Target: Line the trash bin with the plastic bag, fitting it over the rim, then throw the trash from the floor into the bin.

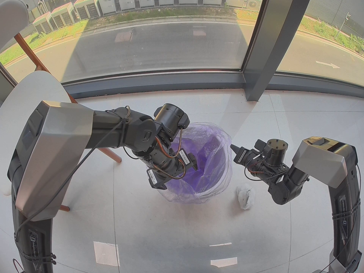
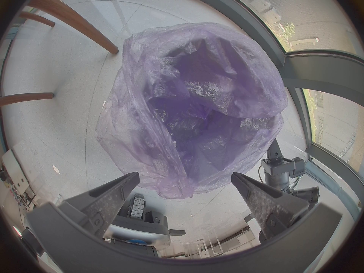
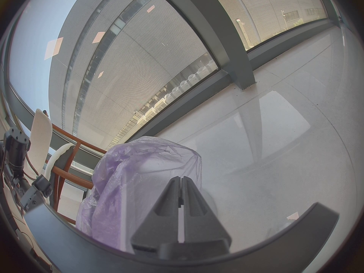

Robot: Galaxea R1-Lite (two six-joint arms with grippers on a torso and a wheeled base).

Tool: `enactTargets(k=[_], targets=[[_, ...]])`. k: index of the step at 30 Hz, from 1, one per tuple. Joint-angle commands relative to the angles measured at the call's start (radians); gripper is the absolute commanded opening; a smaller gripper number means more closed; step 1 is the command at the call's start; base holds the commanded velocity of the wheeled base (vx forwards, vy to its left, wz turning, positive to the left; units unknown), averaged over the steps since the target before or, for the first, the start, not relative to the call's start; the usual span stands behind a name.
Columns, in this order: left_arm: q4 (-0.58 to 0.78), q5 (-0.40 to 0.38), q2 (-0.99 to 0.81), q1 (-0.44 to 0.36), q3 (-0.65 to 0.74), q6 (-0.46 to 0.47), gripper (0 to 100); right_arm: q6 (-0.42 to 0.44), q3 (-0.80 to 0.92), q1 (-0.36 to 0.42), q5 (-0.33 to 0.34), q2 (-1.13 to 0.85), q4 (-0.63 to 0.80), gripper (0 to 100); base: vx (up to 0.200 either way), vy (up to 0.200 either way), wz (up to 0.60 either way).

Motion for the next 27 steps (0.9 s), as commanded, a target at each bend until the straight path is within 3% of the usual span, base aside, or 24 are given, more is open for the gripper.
enactTargets(k=[1,6,27], targets=[[0.082,-0.001,0.072,0.004,-0.120,-0.001,100,0.000,-0.001,-0.003,0.000,0.001,0.000,0,0.000,0.000,0.00],[0.125,-0.001,0.107,0.020,-0.198,-0.003,100,0.001,-0.001,-0.004,0.000,0.002,0.000,0,0.000,0.000,0.00],[0.116,0.000,0.147,0.023,-0.198,-0.007,100,0.001,-0.002,-0.013,0.002,0.011,-0.005,0,0.000,0.000,0.00]])
